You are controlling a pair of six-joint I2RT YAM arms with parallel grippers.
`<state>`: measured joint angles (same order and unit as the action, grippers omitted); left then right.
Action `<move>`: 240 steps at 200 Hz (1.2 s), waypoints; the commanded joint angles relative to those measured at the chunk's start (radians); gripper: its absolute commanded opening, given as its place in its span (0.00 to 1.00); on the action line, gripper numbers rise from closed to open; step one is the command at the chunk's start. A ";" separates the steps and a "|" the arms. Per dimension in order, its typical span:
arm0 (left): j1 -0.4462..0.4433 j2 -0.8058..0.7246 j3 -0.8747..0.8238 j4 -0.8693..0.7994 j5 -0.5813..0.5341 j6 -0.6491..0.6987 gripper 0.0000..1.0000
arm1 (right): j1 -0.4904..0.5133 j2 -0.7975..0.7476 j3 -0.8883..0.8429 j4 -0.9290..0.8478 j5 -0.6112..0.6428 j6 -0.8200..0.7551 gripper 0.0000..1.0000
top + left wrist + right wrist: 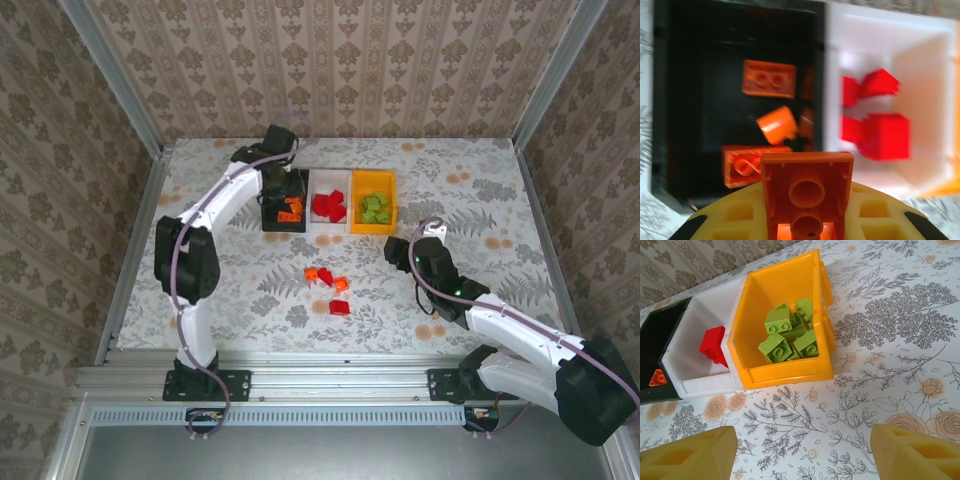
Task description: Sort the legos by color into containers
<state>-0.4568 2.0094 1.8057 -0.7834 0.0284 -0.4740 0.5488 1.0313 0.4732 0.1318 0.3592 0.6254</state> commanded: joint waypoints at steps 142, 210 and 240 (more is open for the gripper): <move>-0.104 -0.118 -0.094 -0.036 0.030 -0.012 0.79 | -0.004 0.034 0.006 0.030 -0.057 -0.002 0.72; -0.198 -0.532 -0.913 0.401 -0.031 -0.280 0.77 | 0.224 0.351 0.234 -0.058 -0.090 -0.249 0.64; -0.198 -0.700 -1.095 0.435 -0.056 -0.330 0.77 | 0.276 0.471 0.296 -0.083 -0.129 -0.301 0.65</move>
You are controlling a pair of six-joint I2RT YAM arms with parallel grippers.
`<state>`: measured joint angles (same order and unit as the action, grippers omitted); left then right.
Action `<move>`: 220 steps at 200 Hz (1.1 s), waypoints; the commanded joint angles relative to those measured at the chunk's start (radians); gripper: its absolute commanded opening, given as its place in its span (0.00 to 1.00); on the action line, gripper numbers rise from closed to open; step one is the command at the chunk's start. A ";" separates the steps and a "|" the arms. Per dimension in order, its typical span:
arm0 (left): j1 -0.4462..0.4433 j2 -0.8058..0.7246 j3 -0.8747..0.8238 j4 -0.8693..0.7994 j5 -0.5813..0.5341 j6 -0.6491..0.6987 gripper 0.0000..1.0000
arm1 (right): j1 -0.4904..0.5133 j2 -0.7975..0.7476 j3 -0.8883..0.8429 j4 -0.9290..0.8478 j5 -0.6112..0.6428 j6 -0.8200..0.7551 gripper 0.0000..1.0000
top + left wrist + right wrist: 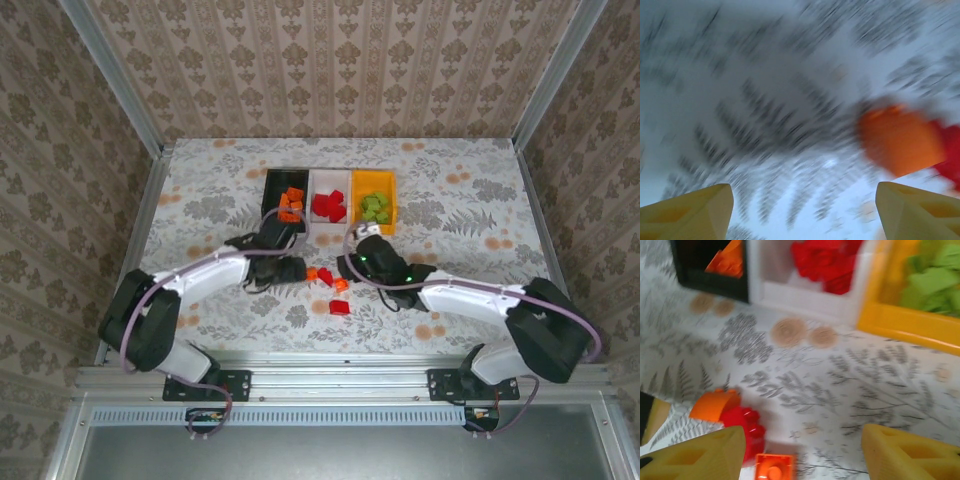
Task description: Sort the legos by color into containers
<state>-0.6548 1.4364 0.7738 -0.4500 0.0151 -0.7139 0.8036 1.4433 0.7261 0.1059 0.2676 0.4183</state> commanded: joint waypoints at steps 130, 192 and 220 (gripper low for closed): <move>0.150 -0.459 -0.267 0.074 0.086 -0.112 0.78 | 0.087 0.408 0.321 -0.269 -0.051 -0.251 0.51; 0.152 -0.537 -0.293 0.036 0.076 -0.117 0.78 | 0.086 0.418 0.313 -0.219 0.022 -0.256 0.31; 0.152 -0.545 -0.300 0.036 0.077 -0.123 0.78 | 0.087 0.393 0.292 -0.186 0.033 -0.250 0.24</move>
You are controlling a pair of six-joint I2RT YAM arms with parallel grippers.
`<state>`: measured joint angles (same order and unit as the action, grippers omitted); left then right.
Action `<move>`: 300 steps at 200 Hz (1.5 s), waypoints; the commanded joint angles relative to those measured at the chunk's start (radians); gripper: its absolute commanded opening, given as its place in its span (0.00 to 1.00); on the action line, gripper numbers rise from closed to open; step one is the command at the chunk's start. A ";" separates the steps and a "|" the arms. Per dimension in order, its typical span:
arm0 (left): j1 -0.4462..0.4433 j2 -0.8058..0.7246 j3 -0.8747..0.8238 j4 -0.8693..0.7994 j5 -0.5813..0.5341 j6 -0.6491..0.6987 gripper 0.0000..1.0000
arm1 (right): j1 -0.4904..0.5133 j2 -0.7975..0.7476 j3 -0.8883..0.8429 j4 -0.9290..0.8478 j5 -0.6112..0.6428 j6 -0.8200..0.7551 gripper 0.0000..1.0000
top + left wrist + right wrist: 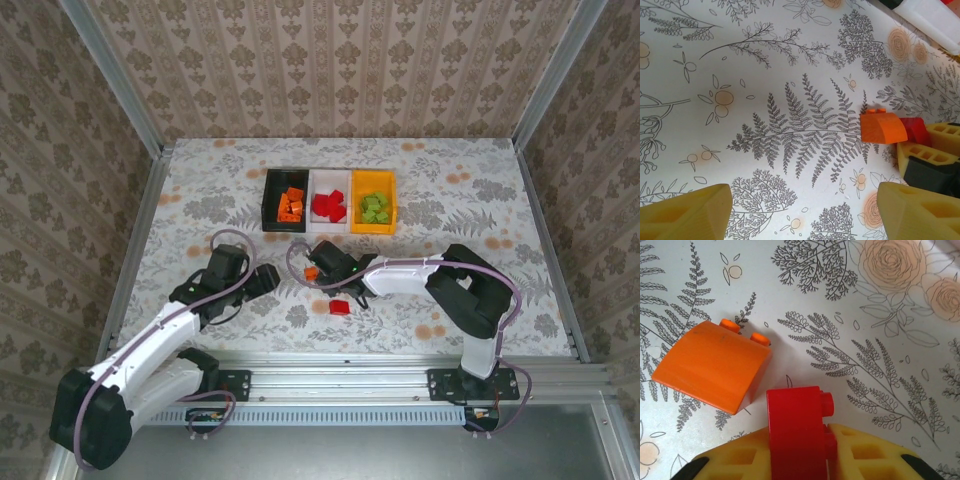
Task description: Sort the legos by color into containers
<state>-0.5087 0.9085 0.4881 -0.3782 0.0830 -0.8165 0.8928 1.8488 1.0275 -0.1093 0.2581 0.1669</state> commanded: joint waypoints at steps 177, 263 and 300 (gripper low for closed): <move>0.007 -0.128 0.001 -0.121 0.036 -0.049 1.00 | -0.320 0.195 0.557 -0.146 -0.088 0.021 0.20; 0.010 -0.173 -0.005 -0.136 0.028 -0.065 1.00 | -0.334 0.402 0.847 -0.292 -0.131 0.005 0.33; 0.012 -0.159 0.018 -0.122 0.026 -0.058 1.00 | -0.331 0.330 0.821 -0.278 -0.144 0.001 0.47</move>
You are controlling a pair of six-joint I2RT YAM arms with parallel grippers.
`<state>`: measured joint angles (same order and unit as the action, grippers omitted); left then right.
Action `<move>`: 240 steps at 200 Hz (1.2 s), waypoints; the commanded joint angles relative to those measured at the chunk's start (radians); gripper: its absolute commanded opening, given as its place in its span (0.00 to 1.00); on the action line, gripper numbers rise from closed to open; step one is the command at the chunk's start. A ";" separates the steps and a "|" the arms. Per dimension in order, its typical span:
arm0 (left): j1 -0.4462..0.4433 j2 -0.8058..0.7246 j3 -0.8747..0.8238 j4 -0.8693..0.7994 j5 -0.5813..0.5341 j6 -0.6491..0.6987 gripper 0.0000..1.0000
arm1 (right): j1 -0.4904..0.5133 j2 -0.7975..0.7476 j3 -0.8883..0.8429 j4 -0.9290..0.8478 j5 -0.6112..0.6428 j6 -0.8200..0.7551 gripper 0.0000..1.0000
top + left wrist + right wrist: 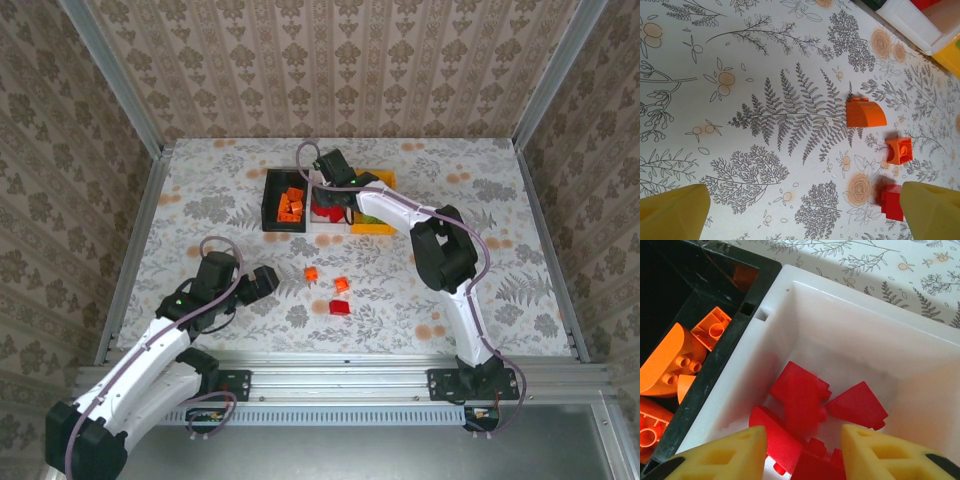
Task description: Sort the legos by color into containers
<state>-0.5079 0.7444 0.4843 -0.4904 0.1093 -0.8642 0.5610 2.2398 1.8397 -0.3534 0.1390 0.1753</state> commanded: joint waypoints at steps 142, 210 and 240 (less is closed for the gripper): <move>0.012 0.198 0.019 0.283 0.095 -0.035 1.00 | 0.314 -0.806 -1.016 0.133 -0.066 0.154 0.67; 0.012 0.118 -0.039 0.296 0.075 -0.074 1.00 | 0.368 -0.841 -1.105 0.023 -0.182 0.152 0.74; 0.012 0.107 -0.046 0.297 0.064 -0.076 1.00 | 0.379 -0.806 -1.095 0.012 -0.190 0.143 0.73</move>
<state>-0.5022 0.8673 0.4500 -0.2157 0.1864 -0.9207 0.9291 1.4200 0.7441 -0.3004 -0.0166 0.3176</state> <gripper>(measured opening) 0.997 0.735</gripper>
